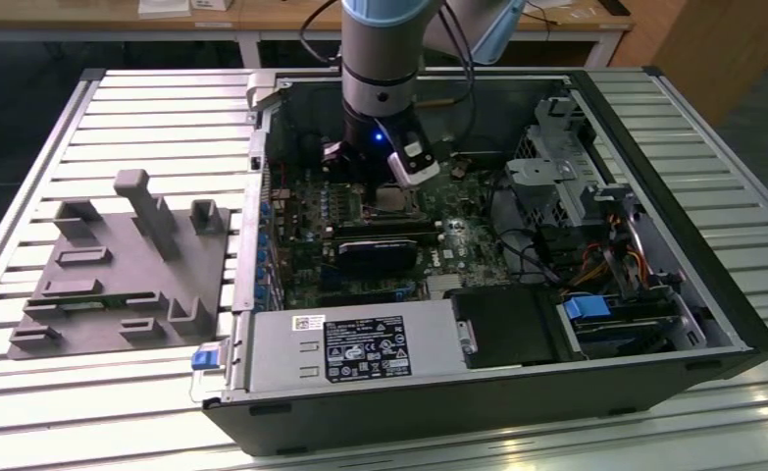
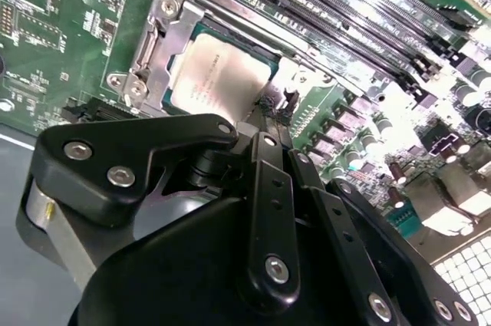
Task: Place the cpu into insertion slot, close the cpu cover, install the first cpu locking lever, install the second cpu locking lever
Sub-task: 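Close the cpu cover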
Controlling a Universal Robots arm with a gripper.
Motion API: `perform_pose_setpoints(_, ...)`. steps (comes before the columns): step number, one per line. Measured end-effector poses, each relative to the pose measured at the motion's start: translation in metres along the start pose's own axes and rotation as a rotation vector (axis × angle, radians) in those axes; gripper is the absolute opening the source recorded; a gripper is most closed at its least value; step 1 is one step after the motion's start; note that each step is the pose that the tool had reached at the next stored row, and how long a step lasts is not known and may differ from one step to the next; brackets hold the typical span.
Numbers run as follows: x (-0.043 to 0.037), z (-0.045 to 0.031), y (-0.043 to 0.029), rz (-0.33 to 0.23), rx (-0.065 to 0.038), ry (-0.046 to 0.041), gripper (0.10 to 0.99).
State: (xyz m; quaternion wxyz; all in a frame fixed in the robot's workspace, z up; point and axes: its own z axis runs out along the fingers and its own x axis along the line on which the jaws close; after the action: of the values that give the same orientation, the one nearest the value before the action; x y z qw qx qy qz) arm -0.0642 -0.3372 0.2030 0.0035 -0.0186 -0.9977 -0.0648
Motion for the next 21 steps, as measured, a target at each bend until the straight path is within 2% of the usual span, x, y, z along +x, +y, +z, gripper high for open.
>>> perform_pose_setpoints(7,0.0001,0.0044,-0.0006,-0.035,-0.002,0.0046,0.106)
perform_pose_setpoints(21,-0.0020,0.0055,-0.0006,-0.037,-0.002,0.0050,0.106)
